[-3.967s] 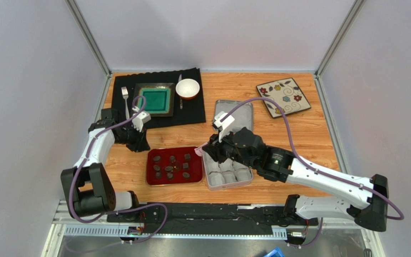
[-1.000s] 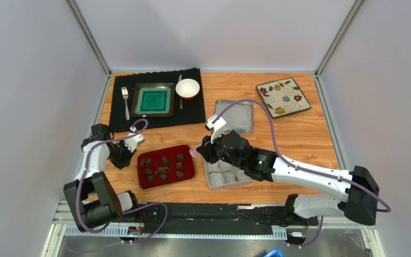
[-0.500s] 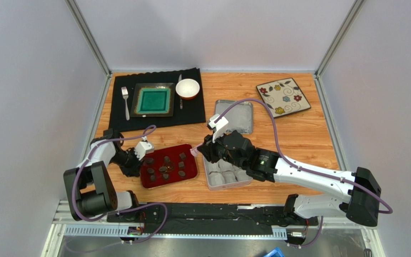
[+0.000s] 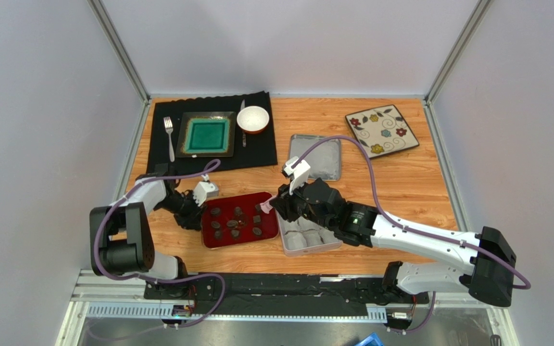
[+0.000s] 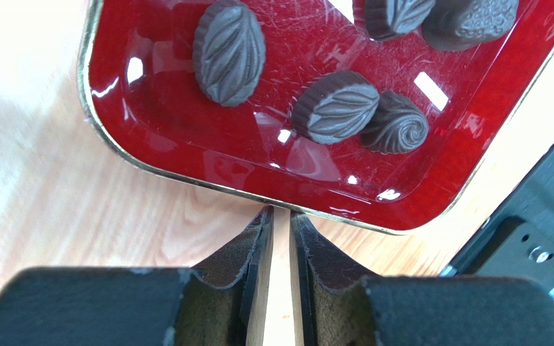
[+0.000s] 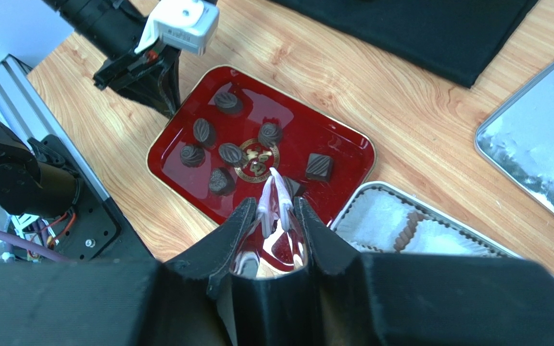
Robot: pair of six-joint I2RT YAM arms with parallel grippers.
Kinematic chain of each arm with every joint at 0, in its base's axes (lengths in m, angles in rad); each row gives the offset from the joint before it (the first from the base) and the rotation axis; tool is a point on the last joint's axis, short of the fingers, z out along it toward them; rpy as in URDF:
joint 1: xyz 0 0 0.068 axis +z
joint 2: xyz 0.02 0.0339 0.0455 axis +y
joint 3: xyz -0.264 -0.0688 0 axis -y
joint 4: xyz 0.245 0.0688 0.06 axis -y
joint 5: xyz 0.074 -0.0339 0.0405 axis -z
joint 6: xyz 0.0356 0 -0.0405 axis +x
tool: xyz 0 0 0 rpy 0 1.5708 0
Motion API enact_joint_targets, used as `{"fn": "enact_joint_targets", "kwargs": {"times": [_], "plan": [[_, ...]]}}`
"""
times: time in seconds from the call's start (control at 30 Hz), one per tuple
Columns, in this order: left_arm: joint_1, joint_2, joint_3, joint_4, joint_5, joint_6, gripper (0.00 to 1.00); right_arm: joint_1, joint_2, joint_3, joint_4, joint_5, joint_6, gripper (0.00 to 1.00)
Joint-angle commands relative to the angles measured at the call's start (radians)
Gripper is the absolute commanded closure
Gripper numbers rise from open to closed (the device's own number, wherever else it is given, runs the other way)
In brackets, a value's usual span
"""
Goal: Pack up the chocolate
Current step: Adjust the plate at the center of the board.
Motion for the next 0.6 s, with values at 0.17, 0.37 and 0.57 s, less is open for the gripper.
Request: {"fn": "enact_joint_targets", "kwargs": {"times": [0.17,0.37,0.57], "plan": [[-0.072,0.136,0.077,0.177,0.015,-0.073,0.74,-0.003,0.008,0.009,0.054,-0.001,0.006,1.00],[-0.130,0.167,0.087,0.209,0.022,-0.100,0.73,-0.003,0.021,0.015,0.042,0.025,-0.009,1.00],[-0.178,0.196,0.116,0.225,0.030,-0.139,0.73,-0.003,0.047,0.030,0.044,0.056,-0.037,1.00]]}}
